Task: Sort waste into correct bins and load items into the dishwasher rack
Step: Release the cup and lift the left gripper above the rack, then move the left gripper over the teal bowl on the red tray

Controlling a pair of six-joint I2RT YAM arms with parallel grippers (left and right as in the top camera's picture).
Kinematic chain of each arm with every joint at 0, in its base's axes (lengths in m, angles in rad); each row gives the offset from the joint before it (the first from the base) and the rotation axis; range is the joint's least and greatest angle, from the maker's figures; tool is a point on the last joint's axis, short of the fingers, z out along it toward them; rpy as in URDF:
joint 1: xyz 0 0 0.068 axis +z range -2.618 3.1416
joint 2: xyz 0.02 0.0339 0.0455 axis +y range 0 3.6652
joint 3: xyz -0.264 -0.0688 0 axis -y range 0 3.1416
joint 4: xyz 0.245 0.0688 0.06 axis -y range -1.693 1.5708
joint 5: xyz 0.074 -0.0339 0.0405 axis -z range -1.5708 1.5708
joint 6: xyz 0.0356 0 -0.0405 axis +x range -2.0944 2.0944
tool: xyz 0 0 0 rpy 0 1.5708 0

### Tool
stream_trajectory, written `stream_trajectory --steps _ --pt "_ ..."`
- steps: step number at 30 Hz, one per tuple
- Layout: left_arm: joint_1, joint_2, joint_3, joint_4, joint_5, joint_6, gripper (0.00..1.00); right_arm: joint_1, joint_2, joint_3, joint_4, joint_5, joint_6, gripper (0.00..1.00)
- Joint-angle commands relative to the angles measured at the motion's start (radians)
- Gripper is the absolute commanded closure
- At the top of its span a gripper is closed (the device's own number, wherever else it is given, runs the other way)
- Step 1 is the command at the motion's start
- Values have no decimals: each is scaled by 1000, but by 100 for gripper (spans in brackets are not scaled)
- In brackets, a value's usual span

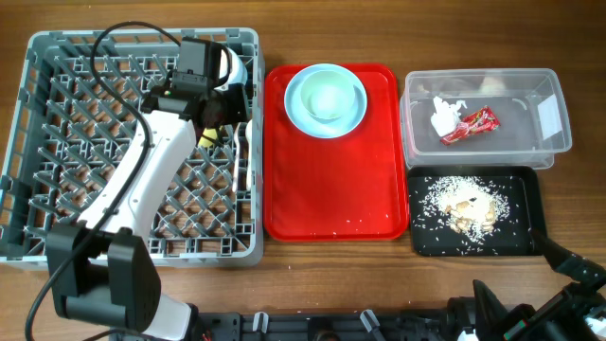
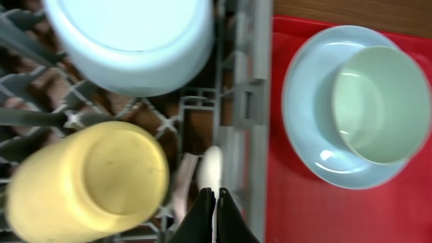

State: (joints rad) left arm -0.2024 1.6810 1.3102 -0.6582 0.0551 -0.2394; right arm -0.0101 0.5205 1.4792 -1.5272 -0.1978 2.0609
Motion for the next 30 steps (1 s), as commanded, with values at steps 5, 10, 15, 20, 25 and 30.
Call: stream_trajectory --steps 5,10,15,20,25,30 --pt "18 8 12 -41 -136 -7 96 1 -3 -1 -1 20 10 0" --pt "18 10 12 8 -136 -8 96 1 -3 -1 -1 19 10 0" --pt "18 57 12 13 -207 -8 96 1 -3 -1 -1 19 10 0" --pt "18 54 12 -27 -382 -9 96 1 -3 -1 -1 19 11 0" --pt "18 -74 12 -118 -434 -44 96 1 -3 -1 -1 19 11 0" --pt "21 -180 12 -245 -435 -87 95 1 -3 -1 -1 19 10 0"
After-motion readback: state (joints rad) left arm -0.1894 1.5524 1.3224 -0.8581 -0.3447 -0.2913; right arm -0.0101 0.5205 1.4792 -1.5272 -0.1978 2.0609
